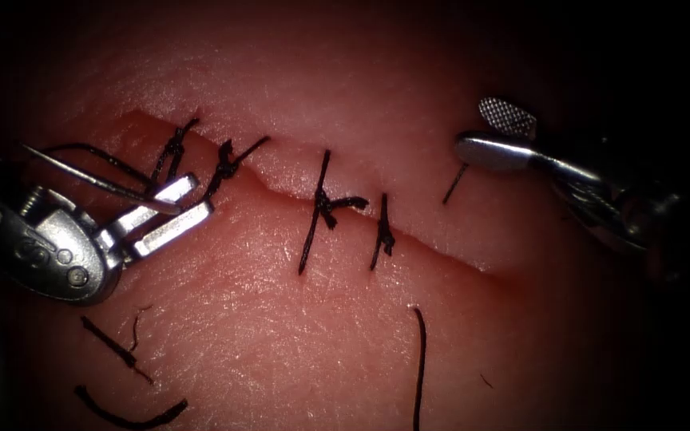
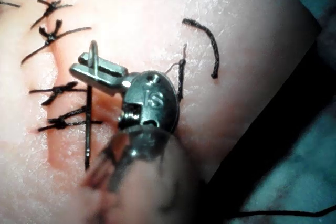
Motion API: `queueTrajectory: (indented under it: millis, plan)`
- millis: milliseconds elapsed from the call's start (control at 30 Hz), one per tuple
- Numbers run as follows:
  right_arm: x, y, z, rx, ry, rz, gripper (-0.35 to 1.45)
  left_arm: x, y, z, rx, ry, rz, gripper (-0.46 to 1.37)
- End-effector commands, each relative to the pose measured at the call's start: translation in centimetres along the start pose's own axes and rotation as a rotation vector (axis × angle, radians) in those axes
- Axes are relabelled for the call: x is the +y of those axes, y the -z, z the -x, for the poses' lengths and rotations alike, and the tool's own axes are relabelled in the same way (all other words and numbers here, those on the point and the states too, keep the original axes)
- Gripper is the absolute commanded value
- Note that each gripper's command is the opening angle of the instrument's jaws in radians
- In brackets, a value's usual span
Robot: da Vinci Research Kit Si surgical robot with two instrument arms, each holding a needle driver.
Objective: Wound Closure
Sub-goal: Use the right gripper to drag the short tail
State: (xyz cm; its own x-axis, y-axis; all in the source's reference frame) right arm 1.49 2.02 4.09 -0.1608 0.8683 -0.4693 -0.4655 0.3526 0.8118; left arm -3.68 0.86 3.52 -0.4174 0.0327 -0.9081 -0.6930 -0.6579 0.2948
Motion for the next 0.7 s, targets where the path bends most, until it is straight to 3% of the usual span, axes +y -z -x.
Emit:
queueTrajectory:
  millis: [33, 433, 700]
  plan:
    - [0.00, 0.00, 0.01, 0.001, 0.004, -0.007, 1.18, 0.00, 0.00, 0.00, 0.000, 0.000, 0.009, -0.35]
    - [-0.02, -0.02, 0.13, 0.007, -0.012, -0.005, 1.24, 0.02, 0.03, 0.01, 0.000, -0.002, 0.011, -0.35]
    - [-0.03, -0.04, 0.21, -0.011, -0.029, -0.038, 1.09, 0.00, 0.05, 0.01, 0.001, -0.002, 0.016, -0.35]
